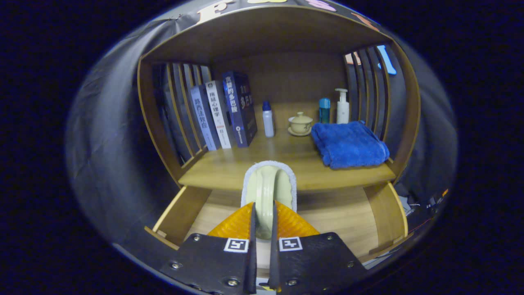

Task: Pull open the drawer, take out the items inside it, and place them on the countertop above the cabinet.

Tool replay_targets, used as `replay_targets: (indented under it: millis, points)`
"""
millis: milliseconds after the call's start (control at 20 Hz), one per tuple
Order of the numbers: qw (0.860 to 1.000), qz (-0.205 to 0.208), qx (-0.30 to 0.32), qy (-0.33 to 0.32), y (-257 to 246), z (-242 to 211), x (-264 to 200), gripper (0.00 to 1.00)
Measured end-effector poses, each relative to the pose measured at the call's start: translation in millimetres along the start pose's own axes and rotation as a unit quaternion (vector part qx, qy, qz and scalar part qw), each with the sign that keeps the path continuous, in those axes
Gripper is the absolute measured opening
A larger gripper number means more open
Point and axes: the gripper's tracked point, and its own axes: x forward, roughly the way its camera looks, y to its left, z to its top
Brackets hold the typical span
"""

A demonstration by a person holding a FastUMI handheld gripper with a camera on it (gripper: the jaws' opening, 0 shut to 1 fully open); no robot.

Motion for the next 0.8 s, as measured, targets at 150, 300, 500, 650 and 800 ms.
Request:
replay_targets:
  millis: [150, 300, 500, 650, 800]
  points:
    - [0.999, 0.006, 0.018, -0.035, -7.7, 34.9, -6.9, 0.13]
    - [0.994, 0.019, 0.038, -0.096, -14.1, 75.3, -17.5, 0.13]
    - [0.992, 0.009, 0.024, -0.125, -17.4, 107.2, -14.1, 0.13]
    - [0.991, -0.004, 0.011, -0.136, -19.4, 133.2, 0.3, 0.13]
    - [0.99, -0.022, -0.002, -0.139, -22.5, 150.8, 21.4, 0.13]
